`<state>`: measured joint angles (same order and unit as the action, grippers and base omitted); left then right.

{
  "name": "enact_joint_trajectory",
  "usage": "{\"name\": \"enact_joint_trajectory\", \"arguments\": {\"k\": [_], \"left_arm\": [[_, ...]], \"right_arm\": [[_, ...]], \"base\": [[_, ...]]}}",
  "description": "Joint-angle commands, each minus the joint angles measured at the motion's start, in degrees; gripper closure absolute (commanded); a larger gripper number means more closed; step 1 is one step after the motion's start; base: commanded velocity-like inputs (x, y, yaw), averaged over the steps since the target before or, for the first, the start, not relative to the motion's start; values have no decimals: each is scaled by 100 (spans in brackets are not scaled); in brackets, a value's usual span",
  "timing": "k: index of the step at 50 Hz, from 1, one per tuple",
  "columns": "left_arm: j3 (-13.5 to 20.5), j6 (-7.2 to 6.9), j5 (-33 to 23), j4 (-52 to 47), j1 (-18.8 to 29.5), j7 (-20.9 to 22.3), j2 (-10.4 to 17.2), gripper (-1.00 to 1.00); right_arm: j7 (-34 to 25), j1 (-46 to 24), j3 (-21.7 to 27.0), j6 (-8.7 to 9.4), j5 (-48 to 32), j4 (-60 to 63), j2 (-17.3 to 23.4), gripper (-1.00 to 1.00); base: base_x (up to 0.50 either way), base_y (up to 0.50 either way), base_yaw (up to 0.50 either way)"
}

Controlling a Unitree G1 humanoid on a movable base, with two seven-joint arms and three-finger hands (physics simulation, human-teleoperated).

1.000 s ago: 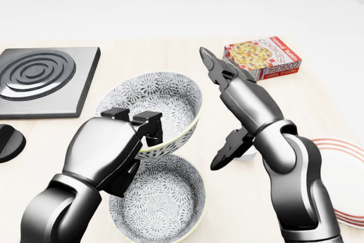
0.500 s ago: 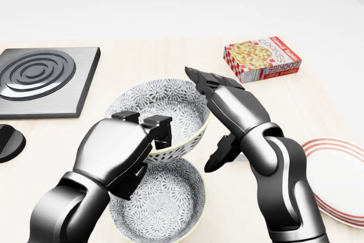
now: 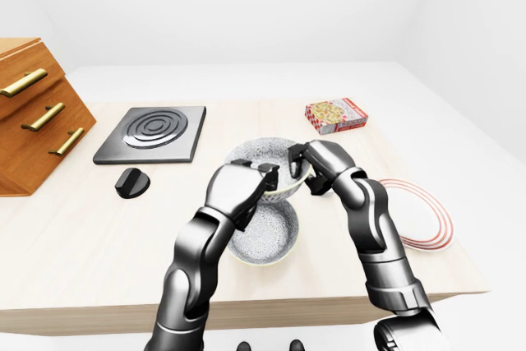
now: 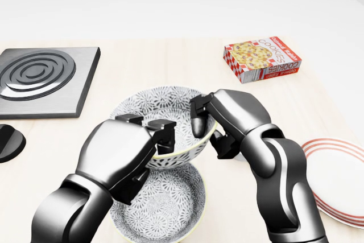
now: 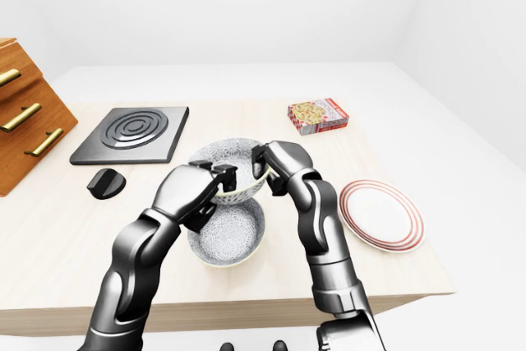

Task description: Pick the akita bowl from table center and place it on the plate.

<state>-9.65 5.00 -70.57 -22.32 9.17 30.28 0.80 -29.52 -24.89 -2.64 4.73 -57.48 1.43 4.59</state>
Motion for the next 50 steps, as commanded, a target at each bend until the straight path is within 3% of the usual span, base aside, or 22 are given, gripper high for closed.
{"name": "enact_joint_trajectory", "arguments": {"k": [1, 6, 7, 8, 9, 14, 18, 19, 20, 21, 22, 23, 25, 26, 28, 29, 30, 34, 36, 41, 50], "left_arm": [[39, 0, 268, -108, 36, -157, -24, 100], [58, 0, 267, -93, 44, -166, -26, 100], [63, 0, 273, -101, 49, -164, -31, 87], [72, 0, 294, -123, 55, -162, -36, 40], [76, 0, 322, -159, 49, -122, -42, -21], [122, 0, 343, -240, 79, -108, -14, -100], [245, 0, 586, -345, 301, 4, -58, -100], [284, 0, 788, -367, 358, 114, -115, -100], [266, -91, 1122, -498, 317, 448, -279, -100], [209, -667, 1475, -822, 278, 791, -531, -100], [223, -1000, 1743, -1110, 421, 942, -683, -100], [234, -1000, 2133, -1394, 572, 972, -868, -100], [278, -1000, 2544, -1749, 926, 972, -912, -100], [575, -1000, 2936, -2075, 1384, 972, -1099, -100], [869, -1000, 3556, -2201, 1797, 972, -790, -100], [984, -1000, 3879, -2205, 1905, 747, -626, -100], [1333, -1000, 4318, -2103, 2050, 520, -446, -100], [1959, -1000, 5829, -1350, 1895, -505, 201, -100], [1959, -1000, 6296, -1096, 1698, -861, 494, -100], [1857, -1000, 6818, -821, 1297, -1347, 801, -100], [1614, -1000, 6621, -672, 1027, -1473, 867, -100]], "right_arm": [[188, 92, 0, 27, 362, 34, 32, 100], [173, 74, 6, 27, 361, 55, 30, 100], [170, 78, 6, 27, 362, 62, 29, 100], [167, 85, 7, 27, 365, 71, 29, 100], [178, 87, 11, 27, 370, 69, 30, 100], [191, 76, 14, 27, 377, 34, 38, 100], [213, 46, 12, 27, 384, -11, 38, 100], [220, 39, 15, 27, 390, -19, 35, 100], [227, 34, 17, 27, 399, -26, 34, 100], [233, 33, 18, 27, 405, -30, 35, 100], [237, 38, 23, 27, 416, -31, 38, 100], [238, 43, 28, 27, 423, -30, 47, 100], [232, 34, 46, 27, 443, -16, 59, 100], [210, 40, 69, 27, 463, 30, 75, 100], [184, 58, 100, 27, 496, 83, 106, 100], [177, 68, 118, 27, 510, 107, 125, 100], [142, 84, 170, 27, 548, 185, 157, 100], [56, 102, 269, 27, 635, 382, 246, 100], [30, 119, 306, 27, 668, 451, 293, 100], [-89, 289, 487, 27, 808, 821, 429, 100], [-318, 937, 1041, 27, 1069, 1693, 800, 100]], "base": [[0, 0, 0], [0, 0, 0], [0, 0, 0], [0, 0, 0], [0, 0, 0], [0, 0, 0], [0, 0, 0], [0, 0, 0], [0, 0, 0], [0, 0, 0], [0, 0, 0], [0, 0, 0], [0, 0, 0], [0, 0, 0], [0, 0, 0], [0, 0, 0], [0, 0, 0], [0, 0, 0], [0, 0, 0], [0, 0, 0], [0, 0, 0]]}}
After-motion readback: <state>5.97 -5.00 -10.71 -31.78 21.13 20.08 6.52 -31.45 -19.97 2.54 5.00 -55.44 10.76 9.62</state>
